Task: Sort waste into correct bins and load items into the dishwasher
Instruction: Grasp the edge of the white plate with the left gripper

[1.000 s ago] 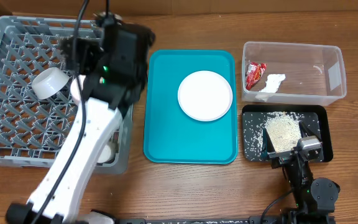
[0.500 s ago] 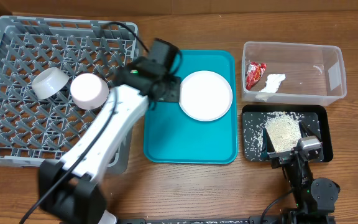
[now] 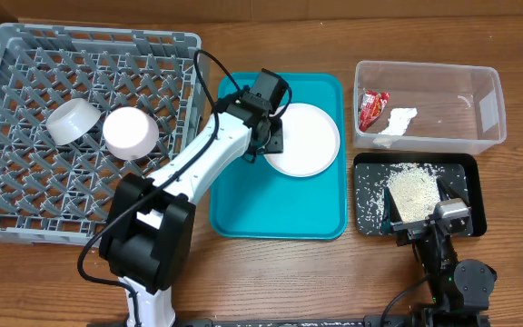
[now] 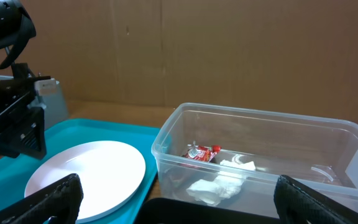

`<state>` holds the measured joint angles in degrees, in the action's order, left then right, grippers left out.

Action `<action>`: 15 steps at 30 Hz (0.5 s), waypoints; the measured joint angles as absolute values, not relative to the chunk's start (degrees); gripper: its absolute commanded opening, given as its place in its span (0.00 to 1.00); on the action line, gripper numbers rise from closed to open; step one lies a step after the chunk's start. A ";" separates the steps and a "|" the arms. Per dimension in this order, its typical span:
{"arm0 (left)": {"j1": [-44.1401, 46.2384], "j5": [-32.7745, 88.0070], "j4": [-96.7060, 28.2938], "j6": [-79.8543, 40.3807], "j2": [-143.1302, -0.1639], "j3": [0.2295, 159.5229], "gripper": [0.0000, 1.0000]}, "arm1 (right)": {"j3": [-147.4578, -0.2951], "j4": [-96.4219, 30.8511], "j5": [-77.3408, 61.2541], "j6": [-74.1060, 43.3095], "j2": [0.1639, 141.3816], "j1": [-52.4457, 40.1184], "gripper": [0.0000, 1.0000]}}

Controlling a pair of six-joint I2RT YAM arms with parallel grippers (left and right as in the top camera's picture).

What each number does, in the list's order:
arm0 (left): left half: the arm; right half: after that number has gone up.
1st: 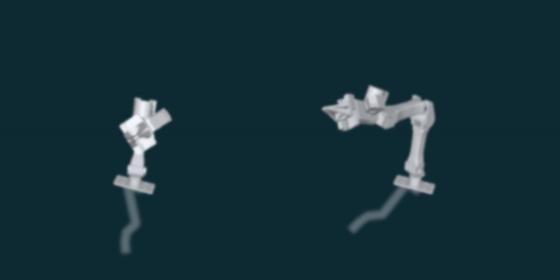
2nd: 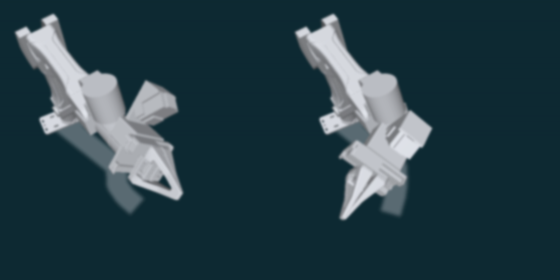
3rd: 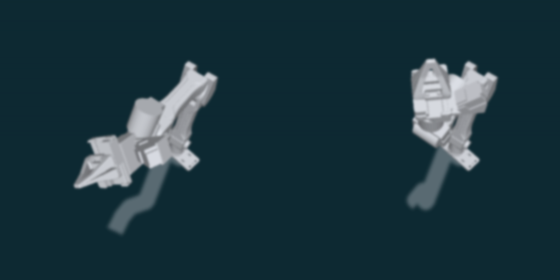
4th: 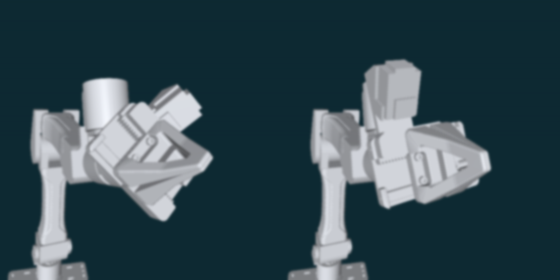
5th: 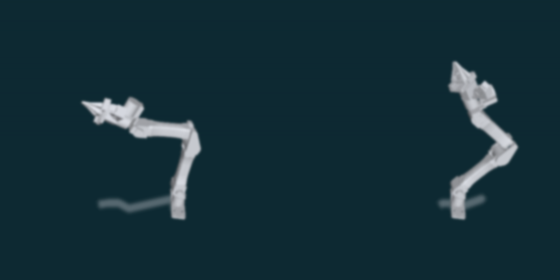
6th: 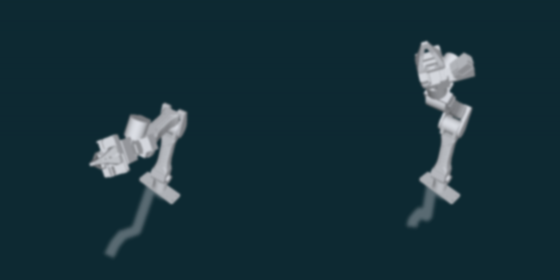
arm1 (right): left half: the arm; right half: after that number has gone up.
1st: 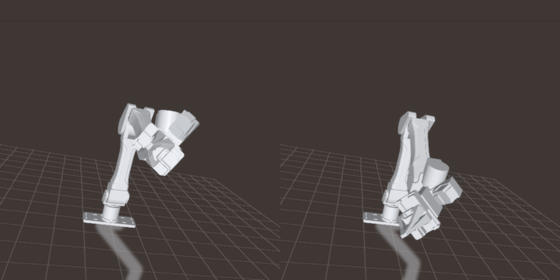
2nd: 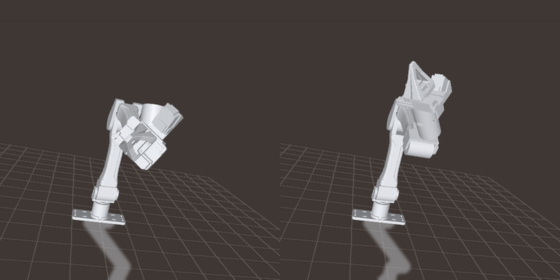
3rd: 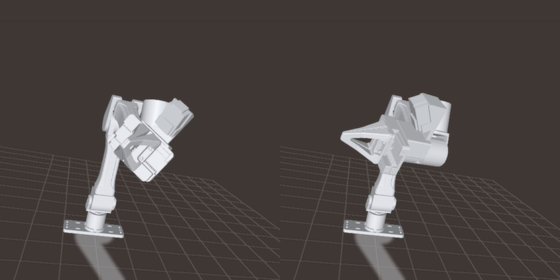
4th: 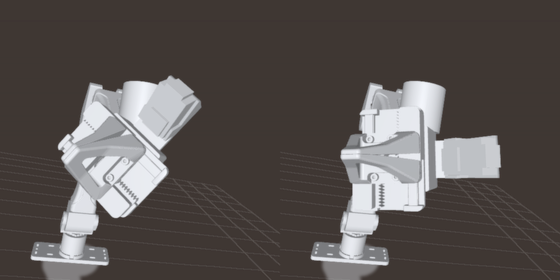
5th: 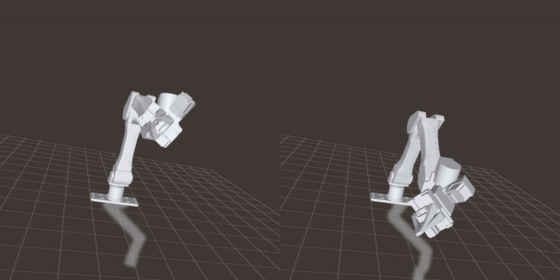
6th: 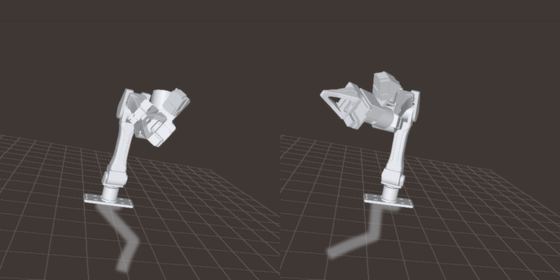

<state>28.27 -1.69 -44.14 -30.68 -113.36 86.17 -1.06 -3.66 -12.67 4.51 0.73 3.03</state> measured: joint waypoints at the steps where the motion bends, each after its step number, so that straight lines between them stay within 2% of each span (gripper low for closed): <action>1: 27.99 -1.69 -43.07 -31.09 -113.75 86.17 0.48 | -1.06 -3.66 -12.69 4.51 0.73 3.03 1.00; 6: 26.83 -1.23 -41.21 -32.12 -118.74 86.17 0.34 | -1.06 -3.66 -12.69 4.51 0.73 3.03 1.00; 7: 26.59 -0.97 -41.21 -32.23 -120.18 86.17 0.25 | -1.06 -3.64 -12.69 4.54 0.73 3.03 1.00; 8: 26.50 -0.67 -41.10 -32.42 -121.25 86.17 0.05 | -1.06 -3.66 -12.69 4.49 0.73 3.03 1.00; 12: 25.76 0.58 -41.43 -32.95 -121.32 86.70 0.04 | -1.06 -3.68 -12.69 4.51 0.73 3.03 1.00; 15: 24.95 0.67 -46.19 -32.69 -120.36 88.12 0.04 | -1.06 -3.64 -12.67 4.54 0.73 3.03 1.00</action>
<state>24.95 0.67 -46.19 -32.69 -120.36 88.12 -1.06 -3.64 -12.67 4.54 0.73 3.03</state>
